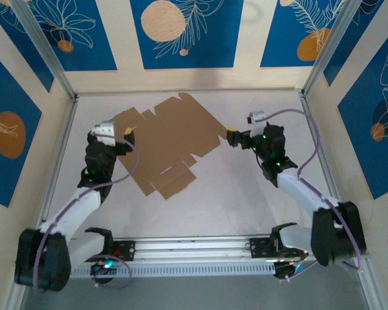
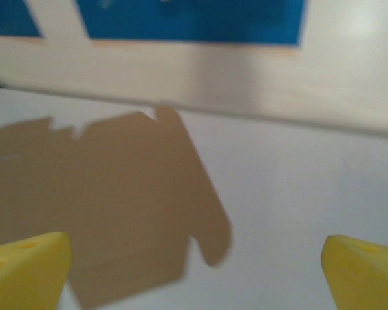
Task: Fold the paper box
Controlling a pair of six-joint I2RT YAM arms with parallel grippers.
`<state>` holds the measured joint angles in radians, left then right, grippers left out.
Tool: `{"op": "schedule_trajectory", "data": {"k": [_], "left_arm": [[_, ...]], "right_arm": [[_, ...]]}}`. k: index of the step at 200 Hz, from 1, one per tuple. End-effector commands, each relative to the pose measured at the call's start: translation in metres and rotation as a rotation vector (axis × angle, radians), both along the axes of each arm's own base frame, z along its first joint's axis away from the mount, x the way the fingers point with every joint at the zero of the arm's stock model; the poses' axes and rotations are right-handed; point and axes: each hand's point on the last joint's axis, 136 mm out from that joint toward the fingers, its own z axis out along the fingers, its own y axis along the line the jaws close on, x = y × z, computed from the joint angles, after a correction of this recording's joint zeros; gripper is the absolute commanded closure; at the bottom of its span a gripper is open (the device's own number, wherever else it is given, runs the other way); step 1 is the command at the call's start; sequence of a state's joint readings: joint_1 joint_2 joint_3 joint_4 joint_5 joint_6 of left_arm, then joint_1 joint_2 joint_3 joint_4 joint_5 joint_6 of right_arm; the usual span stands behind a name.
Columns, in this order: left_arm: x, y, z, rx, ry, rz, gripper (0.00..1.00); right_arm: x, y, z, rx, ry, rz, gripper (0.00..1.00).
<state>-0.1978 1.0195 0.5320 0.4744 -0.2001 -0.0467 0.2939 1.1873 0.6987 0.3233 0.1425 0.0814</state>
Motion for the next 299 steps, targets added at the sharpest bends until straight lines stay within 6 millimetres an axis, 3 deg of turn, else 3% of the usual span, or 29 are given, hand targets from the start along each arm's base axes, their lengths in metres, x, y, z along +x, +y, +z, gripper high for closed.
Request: {"op": "schedule_trajectory", "data": {"k": [1, 19, 35, 45, 56, 70, 88, 125, 139, 170, 201, 237, 270, 299], "left_arm": [[-0.027, -0.053, 0.012, -0.104, 0.155, -0.185, 0.00], [-0.049, -0.080, 0.011, -0.103, 0.313, -0.217, 0.00], [-0.064, -0.069, -0.005, -0.199, 0.535, -0.101, 0.00], [-0.069, -0.057, -0.016, -0.178, 0.612, -0.021, 0.00], [-0.067, -0.048, -0.036, -0.244, 0.649, 0.065, 0.00], [-0.066, -0.059, -0.058, -0.407, 0.683, -0.005, 0.00], [-0.070, -0.070, -0.076, -0.575, 0.723, -0.068, 0.00], [-0.064, -0.083, -0.105, -0.595, 0.793, -0.123, 0.00], [-0.063, -0.081, -0.115, -0.618, 0.825, -0.087, 0.00], [-0.059, -0.069, -0.144, -0.660, 0.890, 0.034, 0.02], [-0.051, -0.075, -0.157, -0.709, 0.941, 0.047, 0.06], [-0.047, -0.068, -0.158, -0.648, 0.967, 0.092, 0.06], [-0.037, -0.061, -0.153, -0.618, 0.976, 0.124, 0.06], [-0.030, -0.060, -0.166, -0.616, 1.040, 0.148, 0.06]], "right_arm": [[-0.034, 0.043, 0.034, -0.050, 0.074, 0.033, 0.01], [-0.050, 0.056, 0.058, -0.096, 0.182, -0.043, 0.01], [-0.061, 0.070, 0.062, -0.016, 0.374, 0.044, 0.01], [-0.052, 0.069, 0.054, 0.092, 0.466, 0.026, 0.01], [-0.045, 0.080, 0.045, 0.225, 0.572, 0.136, 0.01], [-0.031, 0.094, 0.024, 0.239, 0.680, 0.170, 0.01], [-0.014, 0.126, -0.010, 0.240, 0.784, 0.237, 0.00], [0.035, 0.175, -0.076, 0.292, 1.030, 0.290, 0.51], [0.059, 0.183, -0.103, 0.313, 1.103, 0.245, 0.68], [0.092, 0.170, -0.161, 0.204, 1.170, 0.048, 0.84], [0.095, 0.147, -0.201, 0.087, 1.218, -0.058, 0.90], [0.072, 0.114, -0.229, -0.063, 1.268, -0.159, 0.88], [0.038, 0.090, -0.232, -0.072, 1.284, -0.185, 0.86], [0.003, 0.073, -0.231, 0.004, 1.314, -0.216, 0.85]]}}
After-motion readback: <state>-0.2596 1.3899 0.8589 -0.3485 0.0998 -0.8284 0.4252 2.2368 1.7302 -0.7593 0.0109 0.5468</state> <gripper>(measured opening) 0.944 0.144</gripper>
